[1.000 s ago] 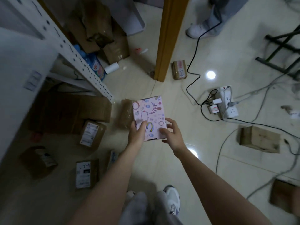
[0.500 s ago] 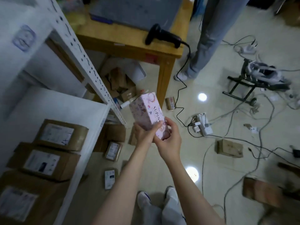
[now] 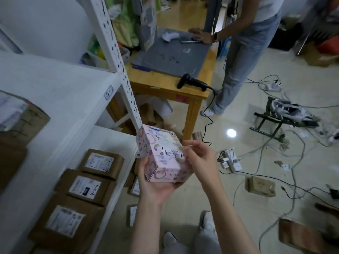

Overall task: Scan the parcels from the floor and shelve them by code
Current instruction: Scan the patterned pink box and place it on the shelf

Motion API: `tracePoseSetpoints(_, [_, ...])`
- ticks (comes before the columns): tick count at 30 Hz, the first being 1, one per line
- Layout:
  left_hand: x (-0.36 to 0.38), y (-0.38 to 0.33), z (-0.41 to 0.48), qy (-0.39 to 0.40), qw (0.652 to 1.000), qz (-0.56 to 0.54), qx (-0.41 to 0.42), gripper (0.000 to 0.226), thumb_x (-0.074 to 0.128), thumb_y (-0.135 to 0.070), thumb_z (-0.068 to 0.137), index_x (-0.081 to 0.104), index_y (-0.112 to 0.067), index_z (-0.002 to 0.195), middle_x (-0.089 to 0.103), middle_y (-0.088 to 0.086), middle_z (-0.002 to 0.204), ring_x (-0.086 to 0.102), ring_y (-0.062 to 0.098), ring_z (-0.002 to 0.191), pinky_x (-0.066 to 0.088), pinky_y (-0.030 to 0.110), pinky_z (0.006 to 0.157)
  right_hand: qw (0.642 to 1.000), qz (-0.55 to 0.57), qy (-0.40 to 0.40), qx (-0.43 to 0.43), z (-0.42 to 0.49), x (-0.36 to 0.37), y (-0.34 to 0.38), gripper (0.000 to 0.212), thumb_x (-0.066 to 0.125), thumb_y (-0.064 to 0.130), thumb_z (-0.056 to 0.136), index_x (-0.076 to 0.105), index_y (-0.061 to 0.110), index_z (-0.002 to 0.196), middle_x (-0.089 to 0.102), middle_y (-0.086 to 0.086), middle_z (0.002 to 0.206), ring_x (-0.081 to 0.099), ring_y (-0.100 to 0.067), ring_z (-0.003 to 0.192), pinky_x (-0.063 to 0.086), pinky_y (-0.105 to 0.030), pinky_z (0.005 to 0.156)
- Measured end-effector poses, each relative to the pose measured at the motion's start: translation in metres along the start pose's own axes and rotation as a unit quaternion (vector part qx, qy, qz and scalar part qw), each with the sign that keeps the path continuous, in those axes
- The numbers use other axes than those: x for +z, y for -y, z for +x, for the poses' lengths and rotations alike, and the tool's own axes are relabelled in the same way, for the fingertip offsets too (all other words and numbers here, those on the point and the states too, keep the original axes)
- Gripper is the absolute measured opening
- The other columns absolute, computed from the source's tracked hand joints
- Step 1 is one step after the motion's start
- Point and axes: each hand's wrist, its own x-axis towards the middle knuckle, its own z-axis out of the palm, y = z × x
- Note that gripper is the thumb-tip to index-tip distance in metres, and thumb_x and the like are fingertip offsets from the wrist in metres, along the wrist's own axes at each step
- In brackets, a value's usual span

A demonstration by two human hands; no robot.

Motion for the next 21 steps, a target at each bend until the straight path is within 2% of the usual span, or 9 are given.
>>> tracePoseSetpoints(2, [0.008, -0.004, -0.001, 0.03, 0.999, -0.028, -0.021, 0.081, 0.043, -0.064, 0.081, 0.051, -0.017, 0.147, 0.051, 0.022, 0.147, 0.05, 0.042, 0.127, 0.031, 0.057, 0.107, 0.999, -0.031, -0.025, 0.006, 0.006, -0.002, 0.006, 0.011, 0.071, 0.01, 0.084, 0.073, 0.02, 0.089, 0.07, 0.007, 0.073, 0.059, -0.003, 0.06, 0.048, -0.026, 0.062])
tracePoseSetpoints(5, [0.019, -0.016, 0.004, 0.088, 0.992, -0.087, -0.034, 0.089, 0.03, -0.073, 0.085, 0.043, -0.015, 0.152, 0.039, 0.023, 0.155, 0.036, 0.044, 0.141, 0.015, 0.059, 0.118, 0.999, -0.018, -0.034, 0.032, 0.017, -0.004, 0.019, 0.009, 0.067, 0.01, 0.085, 0.071, 0.017, 0.087, 0.07, 0.004, 0.077, 0.06, -0.001, 0.061, 0.047, -0.02, 0.06])
tracePoseSetpoints(9, [0.029, -0.038, 0.018, 0.155, 0.985, -0.064, -0.028, 0.089, 0.045, -0.069, 0.08, 0.041, -0.018, 0.153, 0.037, 0.022, 0.156, 0.029, 0.046, 0.145, 0.009, 0.064, 0.117, 0.993, 0.053, 0.039, 0.1, 0.037, -0.001, 0.036, 0.01, 0.061, 0.017, 0.093, 0.07, 0.013, 0.092, 0.07, 0.002, 0.076, 0.062, -0.008, 0.064, 0.046, -0.018, 0.053])
tracePoseSetpoints(11, [0.038, -0.044, 0.024, 0.215, 0.976, -0.037, -0.006, 0.096, 0.048, -0.067, 0.077, 0.029, -0.019, 0.158, 0.025, 0.019, 0.163, 0.018, 0.045, 0.149, 0.002, 0.065, 0.118, 0.986, 0.062, 0.084, 0.133, 0.051, -0.001, 0.042, 0.02, 0.058, 0.029, 0.094, 0.072, 0.014, 0.097, 0.072, 0.001, 0.084, 0.065, -0.015, 0.075, 0.046, -0.022, 0.059])
tracePoseSetpoints(13, [0.047, -0.041, 0.031, 0.262, 0.964, -0.013, 0.036, 0.101, 0.051, -0.064, 0.075, 0.021, -0.019, 0.16, 0.018, 0.017, 0.165, 0.012, 0.043, 0.151, -0.001, 0.066, 0.118, 0.978, 0.064, 0.132, 0.146, 0.065, -0.004, 0.046, 0.031, 0.053, 0.038, 0.095, 0.074, 0.016, 0.102, 0.075, -0.004, 0.098, 0.068, -0.024, 0.089, 0.048, -0.031, 0.074])
tracePoseSetpoints(16, [0.07, -0.034, 0.042, 0.206, 0.971, -0.065, 0.097, 0.105, 0.084, -0.046, 0.054, 0.047, -0.019, 0.149, 0.041, 0.014, 0.156, 0.031, 0.042, 0.146, 0.009, 0.066, 0.118, 0.964, 0.082, 0.195, 0.16, 0.09, -0.016, 0.058, 0.041, 0.045, 0.045, 0.1, 0.073, 0.018, 0.113, 0.075, -0.009, 0.111, 0.07, -0.03, 0.105, 0.051, -0.041, 0.089])
tracePoseSetpoints(18, [0.09, -0.032, 0.057, 0.129, 0.978, -0.09, 0.134, 0.098, 0.094, -0.03, 0.033, 0.07, -0.015, 0.127, 0.058, 0.016, 0.142, 0.046, 0.041, 0.135, 0.019, 0.063, 0.117, 0.954, 0.101, 0.225, 0.169, 0.109, -0.027, 0.073, 0.041, 0.041, 0.043, 0.103, 0.07, 0.018, 0.115, 0.076, -0.007, 0.108, 0.073, -0.025, 0.096, 0.055, -0.036, 0.081])
tracePoseSetpoints(19, [0.1, -0.033, 0.066, 0.119, 0.979, -0.095, 0.133, 0.094, 0.094, -0.024, 0.03, 0.073, -0.012, 0.12, 0.06, 0.017, 0.139, 0.048, 0.041, 0.133, 0.021, 0.063, 0.116, 0.951, 0.104, 0.236, 0.169, 0.118, -0.033, 0.081, 0.04, 0.04, 0.042, 0.104, 0.069, 0.018, 0.116, 0.076, -0.007, 0.106, 0.074, -0.023, 0.09, 0.057, -0.032, 0.072])
tracePoseSetpoints(21, [0.121, -0.036, 0.086, 0.137, 0.979, -0.08, 0.126, 0.095, 0.09, -0.017, 0.032, 0.07, -0.011, 0.125, 0.056, 0.019, 0.143, 0.045, 0.042, 0.137, 0.019, 0.063, 0.118, 0.947, 0.12, 0.25, 0.161, 0.139, -0.044, 0.096, 0.039, 0.04, 0.037, 0.104, 0.066, 0.014, 0.121, 0.076, -0.007, 0.106, 0.074, -0.021, 0.086, 0.056, -0.029, 0.064])
